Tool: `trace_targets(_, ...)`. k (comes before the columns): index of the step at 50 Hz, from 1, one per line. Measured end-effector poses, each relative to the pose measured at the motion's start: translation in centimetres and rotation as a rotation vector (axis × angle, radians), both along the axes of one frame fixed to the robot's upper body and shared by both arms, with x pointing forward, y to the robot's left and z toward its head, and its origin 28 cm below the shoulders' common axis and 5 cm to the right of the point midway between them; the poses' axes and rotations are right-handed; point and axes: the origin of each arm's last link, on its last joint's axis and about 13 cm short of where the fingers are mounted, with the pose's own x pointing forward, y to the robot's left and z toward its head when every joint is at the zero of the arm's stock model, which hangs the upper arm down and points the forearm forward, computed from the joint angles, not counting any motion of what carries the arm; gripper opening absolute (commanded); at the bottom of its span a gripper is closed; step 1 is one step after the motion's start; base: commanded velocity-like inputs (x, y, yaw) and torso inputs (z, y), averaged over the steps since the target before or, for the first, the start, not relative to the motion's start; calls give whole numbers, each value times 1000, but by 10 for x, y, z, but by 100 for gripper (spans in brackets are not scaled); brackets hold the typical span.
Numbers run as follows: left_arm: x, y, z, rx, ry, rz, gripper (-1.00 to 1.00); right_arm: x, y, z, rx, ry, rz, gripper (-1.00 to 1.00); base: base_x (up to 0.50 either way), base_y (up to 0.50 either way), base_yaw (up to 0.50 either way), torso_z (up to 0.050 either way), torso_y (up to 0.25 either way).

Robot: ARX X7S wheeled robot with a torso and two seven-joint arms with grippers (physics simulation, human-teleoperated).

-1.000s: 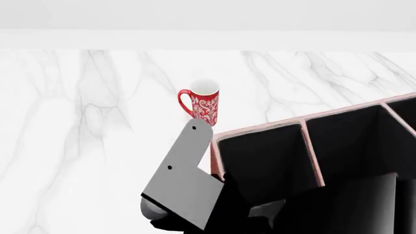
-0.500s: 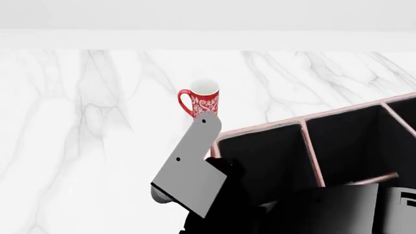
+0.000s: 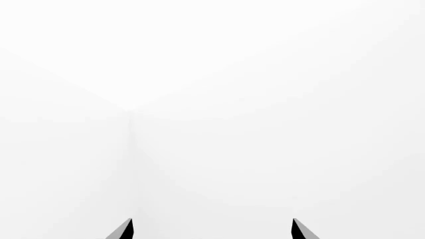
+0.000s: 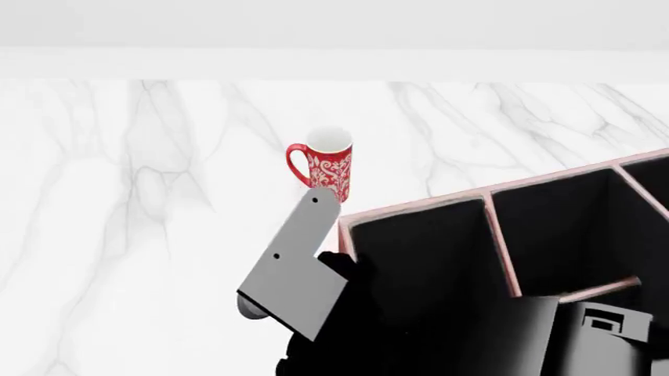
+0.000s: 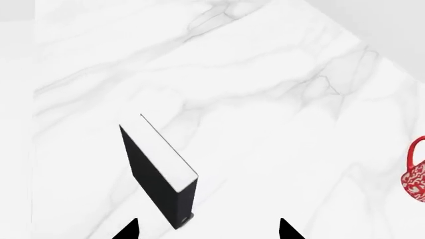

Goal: Pick up the book and place it in the left compartment of the caddy.

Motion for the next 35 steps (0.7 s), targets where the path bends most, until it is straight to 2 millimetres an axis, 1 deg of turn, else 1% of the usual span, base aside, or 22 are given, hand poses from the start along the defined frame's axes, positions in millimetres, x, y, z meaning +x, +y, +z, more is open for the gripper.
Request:
trace_targets(14,6,-2,1,8,20,4,100,14,7,-12,2,-32,28,100,0,0,0,0,0)
trace_targets(35,12,-4,2,14,41,4,100,22,18,-26,10,-39,92,100,0,0,0,0,0)
